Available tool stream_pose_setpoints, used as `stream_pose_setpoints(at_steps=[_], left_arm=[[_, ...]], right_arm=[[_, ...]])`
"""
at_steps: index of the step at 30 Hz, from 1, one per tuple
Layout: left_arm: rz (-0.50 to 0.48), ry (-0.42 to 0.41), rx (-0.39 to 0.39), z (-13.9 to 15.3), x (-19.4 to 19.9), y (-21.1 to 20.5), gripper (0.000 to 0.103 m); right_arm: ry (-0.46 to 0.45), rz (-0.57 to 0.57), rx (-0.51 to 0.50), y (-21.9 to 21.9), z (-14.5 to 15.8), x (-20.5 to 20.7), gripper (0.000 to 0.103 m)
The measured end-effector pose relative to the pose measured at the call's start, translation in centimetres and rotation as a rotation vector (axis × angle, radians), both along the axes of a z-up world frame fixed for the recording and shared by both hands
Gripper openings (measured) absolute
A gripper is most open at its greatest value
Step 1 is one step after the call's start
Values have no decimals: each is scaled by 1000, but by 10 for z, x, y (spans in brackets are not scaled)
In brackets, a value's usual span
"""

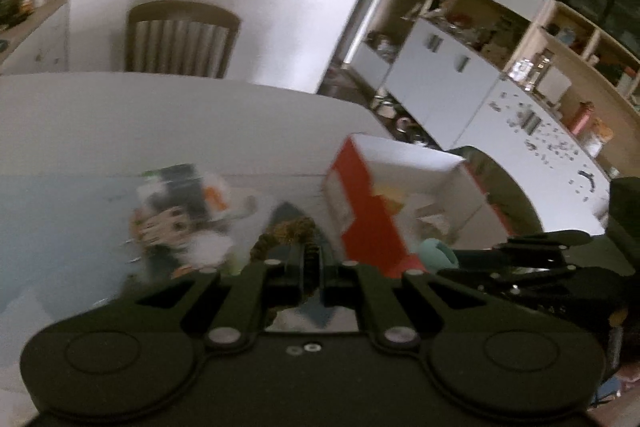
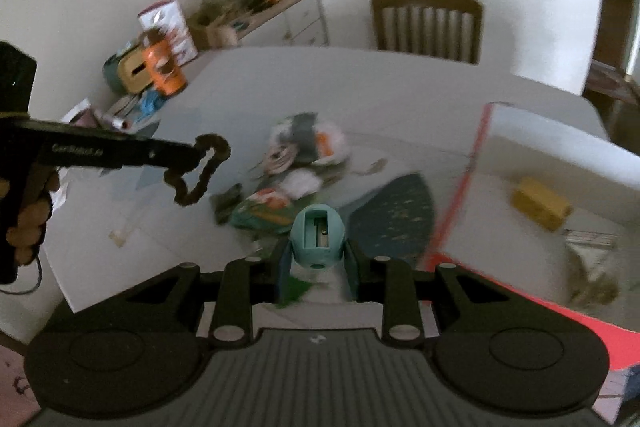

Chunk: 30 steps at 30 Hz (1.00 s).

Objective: Organize objects
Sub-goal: 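Carry the hair tie with the left tool while the right tool carries the sharpener into the shoebox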

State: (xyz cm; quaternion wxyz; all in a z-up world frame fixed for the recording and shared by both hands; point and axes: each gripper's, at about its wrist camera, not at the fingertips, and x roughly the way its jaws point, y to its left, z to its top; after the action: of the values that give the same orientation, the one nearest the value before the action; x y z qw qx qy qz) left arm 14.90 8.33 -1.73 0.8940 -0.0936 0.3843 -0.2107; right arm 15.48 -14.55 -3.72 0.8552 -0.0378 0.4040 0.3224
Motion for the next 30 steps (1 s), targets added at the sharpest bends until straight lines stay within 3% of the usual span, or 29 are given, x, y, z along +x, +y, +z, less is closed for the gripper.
stream_pose_setpoints(at_steps=[14,30], left_arm=[[-189,-29,44,8,29,-119,4],[-302,24,125,-25,77,-216,4]], right_arm=[[-2,-164,1,-106,7,24,28],[5,-268,-73,-178,-19,75,28]])
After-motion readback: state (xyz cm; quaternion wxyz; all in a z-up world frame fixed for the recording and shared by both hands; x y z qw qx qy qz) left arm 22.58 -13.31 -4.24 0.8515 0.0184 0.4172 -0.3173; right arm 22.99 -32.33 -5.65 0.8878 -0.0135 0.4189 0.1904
